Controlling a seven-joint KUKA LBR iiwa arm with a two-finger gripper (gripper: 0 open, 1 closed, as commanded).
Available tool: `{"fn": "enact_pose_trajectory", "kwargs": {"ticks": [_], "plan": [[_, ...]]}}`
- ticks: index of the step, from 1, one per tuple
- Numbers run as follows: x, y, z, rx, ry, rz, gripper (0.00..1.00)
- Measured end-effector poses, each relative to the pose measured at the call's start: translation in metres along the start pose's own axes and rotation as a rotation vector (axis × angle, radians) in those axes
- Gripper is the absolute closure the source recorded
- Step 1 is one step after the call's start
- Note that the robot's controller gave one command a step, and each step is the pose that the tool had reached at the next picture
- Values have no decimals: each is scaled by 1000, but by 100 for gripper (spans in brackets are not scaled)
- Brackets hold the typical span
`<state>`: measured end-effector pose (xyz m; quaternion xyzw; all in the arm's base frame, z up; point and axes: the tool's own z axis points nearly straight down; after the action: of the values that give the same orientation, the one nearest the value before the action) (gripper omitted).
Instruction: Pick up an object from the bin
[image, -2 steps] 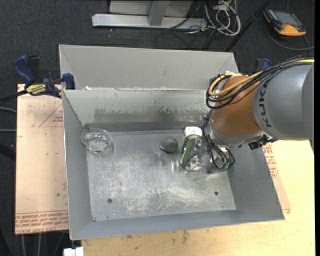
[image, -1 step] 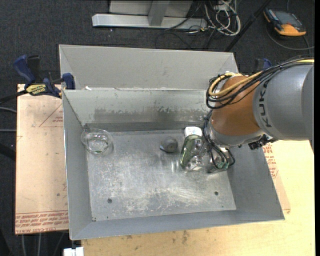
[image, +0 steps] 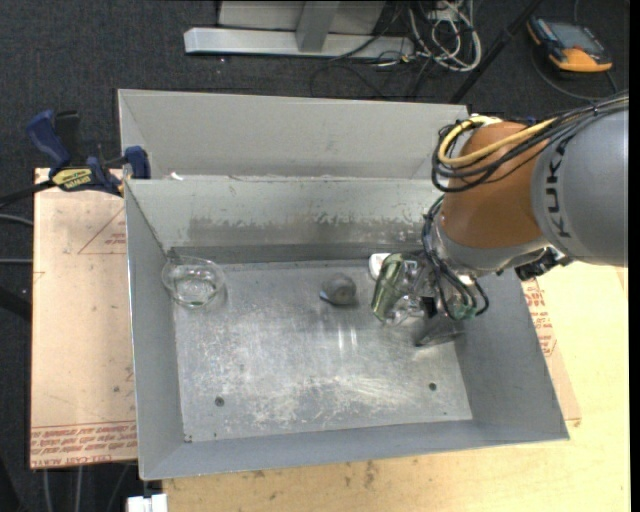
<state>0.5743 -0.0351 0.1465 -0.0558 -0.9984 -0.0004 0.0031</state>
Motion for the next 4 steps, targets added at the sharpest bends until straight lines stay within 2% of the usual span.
{"fn": "enact_pose_trajectory", "kwargs": {"ticks": [1, 2, 3, 4], "plan": [[-2, -1, -32, 0, -15, -1, 100], [-5, 1, -47, 0, -1, 14, 100], [-7, 2, -58, 0, -7, 26, 100], [-5, 22, -69, 1, -9, -63, 100]]}}
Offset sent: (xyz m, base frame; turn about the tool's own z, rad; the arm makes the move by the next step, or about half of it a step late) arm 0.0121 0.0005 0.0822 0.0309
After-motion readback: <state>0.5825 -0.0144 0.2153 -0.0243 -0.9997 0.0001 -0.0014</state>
